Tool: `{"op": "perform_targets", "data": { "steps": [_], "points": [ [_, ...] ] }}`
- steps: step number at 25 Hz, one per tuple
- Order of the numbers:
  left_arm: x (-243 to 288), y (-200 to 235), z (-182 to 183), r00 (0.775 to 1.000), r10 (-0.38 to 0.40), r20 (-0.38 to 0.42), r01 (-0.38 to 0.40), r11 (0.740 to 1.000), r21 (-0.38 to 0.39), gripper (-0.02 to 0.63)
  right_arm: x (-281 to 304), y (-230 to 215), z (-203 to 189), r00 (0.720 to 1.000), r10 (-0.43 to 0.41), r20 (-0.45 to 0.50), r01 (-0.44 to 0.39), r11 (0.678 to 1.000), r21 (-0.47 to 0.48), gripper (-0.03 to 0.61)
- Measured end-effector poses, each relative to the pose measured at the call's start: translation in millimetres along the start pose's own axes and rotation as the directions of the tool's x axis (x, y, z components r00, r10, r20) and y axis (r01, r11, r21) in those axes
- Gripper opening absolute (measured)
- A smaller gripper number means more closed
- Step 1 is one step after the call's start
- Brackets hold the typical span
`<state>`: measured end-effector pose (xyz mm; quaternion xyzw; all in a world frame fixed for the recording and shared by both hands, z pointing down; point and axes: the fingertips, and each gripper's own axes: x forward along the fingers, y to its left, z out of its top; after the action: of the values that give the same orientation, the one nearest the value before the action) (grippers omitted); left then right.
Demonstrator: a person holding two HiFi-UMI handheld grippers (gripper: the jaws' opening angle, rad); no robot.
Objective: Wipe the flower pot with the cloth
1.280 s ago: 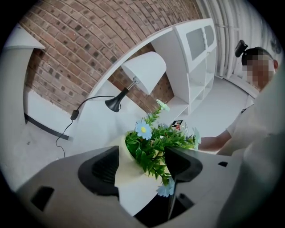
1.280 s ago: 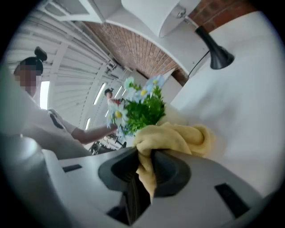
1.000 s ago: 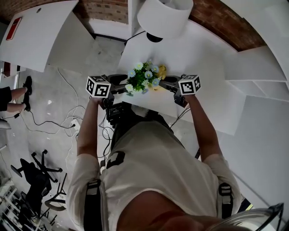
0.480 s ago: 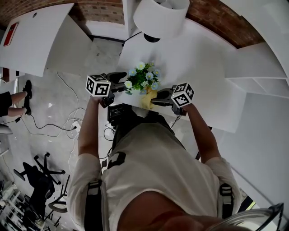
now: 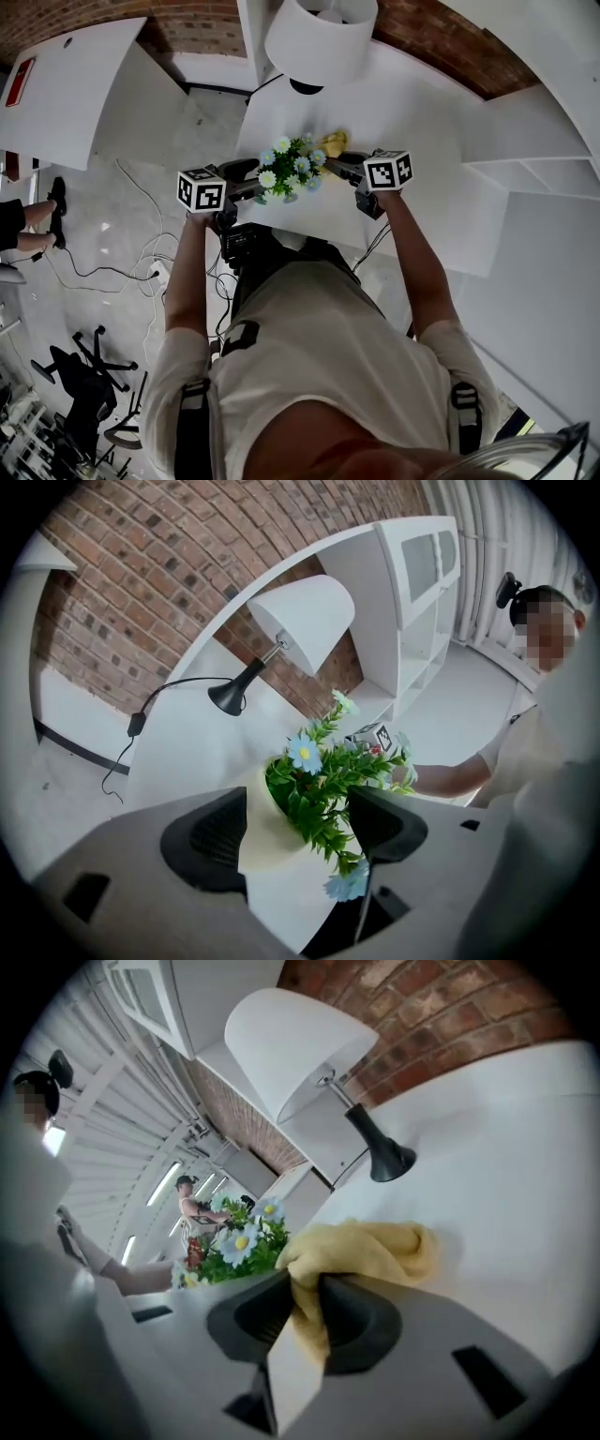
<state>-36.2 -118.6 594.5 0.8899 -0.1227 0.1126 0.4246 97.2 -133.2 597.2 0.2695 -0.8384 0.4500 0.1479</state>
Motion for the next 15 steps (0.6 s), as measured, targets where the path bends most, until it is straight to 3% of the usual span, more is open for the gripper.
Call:
{"op": "perform_targets", "data": {
  "steps": [3,7,15],
  "points": [
    [3.5,0.3,3.9,1.000,-0.005,-0.005,0.005,1.000,0.004,0.330,21.3,13.9,-14.1,0.997,0.043,-0.059,-0.044,0.999,-0.022,0.086],
    [3.7,8.8,13.1,1.000,-0.001,0.004,0.001,1.000,-0.007,0.331,25.3,22.6,-38.2,0.990,0.094,-0.108,-0.093,0.996,0.019,0.086],
    [6.3,7.1,14.0,1.000,0.002,0.017,-0.002,1.000,0.000,0.333,36.6,11.4,-75.9,0.989,0.041,-0.141,-0.028,0.996,0.090,0.086]
  ]
}}
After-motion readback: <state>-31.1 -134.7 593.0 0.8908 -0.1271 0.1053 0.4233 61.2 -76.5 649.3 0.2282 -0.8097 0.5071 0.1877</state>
